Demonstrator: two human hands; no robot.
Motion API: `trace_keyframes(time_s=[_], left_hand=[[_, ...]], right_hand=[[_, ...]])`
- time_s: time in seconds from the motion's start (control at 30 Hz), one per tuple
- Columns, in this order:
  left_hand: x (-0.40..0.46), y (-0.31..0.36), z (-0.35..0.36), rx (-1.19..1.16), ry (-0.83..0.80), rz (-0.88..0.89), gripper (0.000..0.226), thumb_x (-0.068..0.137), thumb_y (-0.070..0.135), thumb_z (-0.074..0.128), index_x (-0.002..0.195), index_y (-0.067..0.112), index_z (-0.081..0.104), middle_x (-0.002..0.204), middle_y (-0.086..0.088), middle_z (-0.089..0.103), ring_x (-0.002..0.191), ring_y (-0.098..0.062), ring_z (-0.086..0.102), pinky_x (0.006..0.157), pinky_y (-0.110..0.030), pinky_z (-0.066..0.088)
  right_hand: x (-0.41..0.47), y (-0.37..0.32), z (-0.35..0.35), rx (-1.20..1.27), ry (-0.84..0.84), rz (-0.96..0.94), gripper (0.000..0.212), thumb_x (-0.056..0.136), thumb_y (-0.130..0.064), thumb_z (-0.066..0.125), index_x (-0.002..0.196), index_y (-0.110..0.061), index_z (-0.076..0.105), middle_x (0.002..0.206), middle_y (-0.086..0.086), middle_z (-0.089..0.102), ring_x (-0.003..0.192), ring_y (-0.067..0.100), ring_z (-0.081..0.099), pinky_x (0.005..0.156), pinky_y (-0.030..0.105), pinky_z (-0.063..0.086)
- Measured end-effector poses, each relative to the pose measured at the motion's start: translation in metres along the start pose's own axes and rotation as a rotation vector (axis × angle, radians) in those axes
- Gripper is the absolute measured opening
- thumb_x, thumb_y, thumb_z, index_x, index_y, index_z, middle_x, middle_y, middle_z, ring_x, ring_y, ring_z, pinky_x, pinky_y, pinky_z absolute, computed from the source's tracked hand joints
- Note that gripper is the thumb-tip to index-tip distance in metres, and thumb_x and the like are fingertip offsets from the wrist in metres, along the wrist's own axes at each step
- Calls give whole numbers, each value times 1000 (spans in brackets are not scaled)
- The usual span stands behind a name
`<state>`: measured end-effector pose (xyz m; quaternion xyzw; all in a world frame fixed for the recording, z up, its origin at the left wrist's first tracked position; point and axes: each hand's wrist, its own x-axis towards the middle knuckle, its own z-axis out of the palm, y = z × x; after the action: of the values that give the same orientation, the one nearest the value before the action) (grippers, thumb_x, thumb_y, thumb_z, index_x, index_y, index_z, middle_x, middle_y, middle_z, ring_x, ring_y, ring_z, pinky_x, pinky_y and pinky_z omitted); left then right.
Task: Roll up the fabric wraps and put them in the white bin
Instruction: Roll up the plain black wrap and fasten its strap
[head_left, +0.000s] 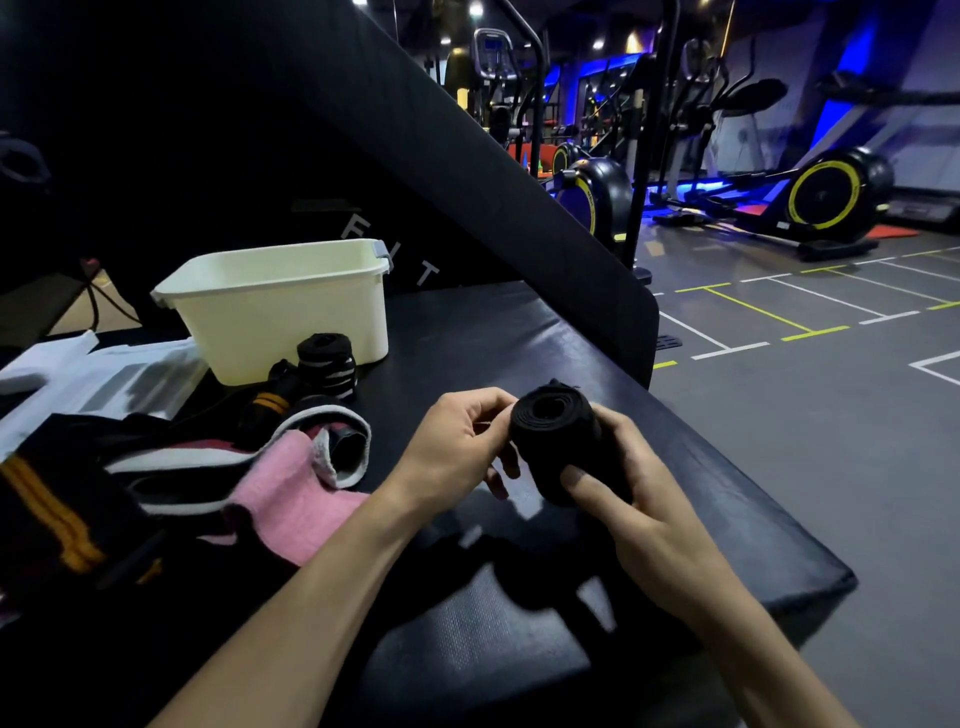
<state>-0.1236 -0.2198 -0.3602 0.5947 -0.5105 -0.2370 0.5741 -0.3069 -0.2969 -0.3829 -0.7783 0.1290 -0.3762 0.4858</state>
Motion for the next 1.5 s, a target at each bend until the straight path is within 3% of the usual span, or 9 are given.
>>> trace_keyframes(time_s=[0.13, 0.3, 0.5, 0.63, 0.9, 1.1, 1.23, 1.37, 1.5], left_hand=[[0, 2, 2, -77, 0, -23, 23, 103, 15, 58, 89, -1, 66, 66, -6, 65, 55, -20, 61, 42, -28, 51], [-1, 5, 1, -87, -89, -90, 29, 96, 33, 60, 91, 4, 64, 74, -8, 64, 59, -19, 64, 44, -27, 50], [-6, 9, -9, -50, -377, -224, 19, 98, 24, 60, 87, 10, 66, 69, 4, 62, 57, -10, 62, 46, -20, 49], [-6, 12, -13, -101, -303, -177, 15, 102, 10, 59, 108, -2, 67, 82, 1, 69, 73, -19, 63, 51, -21, 49], [-6, 13, -10, -206, -257, -143, 18, 96, 28, 63, 97, 11, 69, 78, 1, 66, 68, -13, 59, 52, -21, 46], [-4, 8, -10, -153, -335, -256, 23, 101, 25, 58, 100, 4, 65, 74, 2, 57, 58, -7, 54, 47, -17, 40], [-5, 7, -11, -176, -387, -284, 27, 103, 24, 57, 103, -3, 60, 70, 4, 54, 56, -7, 52, 46, -17, 38], [-3, 7, -10, -118, -218, -251, 14, 102, 19, 60, 101, 8, 66, 79, 1, 63, 65, -11, 60, 49, -17, 44], [-2, 11, -12, -154, -74, -180, 22, 101, 30, 61, 117, 17, 69, 98, 3, 70, 79, -14, 65, 57, -23, 51]], right_hand=[[-3, -1, 9, -155, 41, -31, 48, 95, -19, 68, 138, -27, 49, 123, -24, 62, 116, -2, 60, 89, 9, 44], [1, -4, 4, -64, 8, -85, 50, 93, -12, 71, 138, -19, 51, 129, -11, 63, 122, 9, 60, 99, 20, 46], [-2, -7, -9, 31, -149, -66, 45, 91, -12, 67, 134, -15, 56, 126, -2, 67, 123, 13, 61, 102, 24, 45], [-2, -5, -20, 161, -165, 2, 40, 91, -20, 67, 130, -13, 61, 120, 3, 69, 115, 15, 63, 96, 28, 49], [-2, 0, -26, 282, -267, 73, 49, 91, -14, 67, 138, -7, 56, 133, 11, 65, 127, 25, 59, 104, 37, 49], [-2, -1, -14, 395, -131, 56, 46, 88, -23, 68, 132, -10, 60, 126, 10, 69, 119, 20, 63, 96, 30, 51], [-3, -1, -10, 444, -124, 77, 47, 89, -32, 72, 130, -11, 62, 126, 14, 68, 120, 27, 63, 100, 36, 51], [1, -2, -10, 399, 80, 207, 59, 75, -54, 83, 119, -17, 68, 113, 9, 75, 108, 24, 70, 86, 30, 56], [3, -1, -11, 256, 206, 234, 31, 80, -41, 82, 104, -23, 75, 96, 3, 78, 86, 12, 70, 75, 30, 52]])
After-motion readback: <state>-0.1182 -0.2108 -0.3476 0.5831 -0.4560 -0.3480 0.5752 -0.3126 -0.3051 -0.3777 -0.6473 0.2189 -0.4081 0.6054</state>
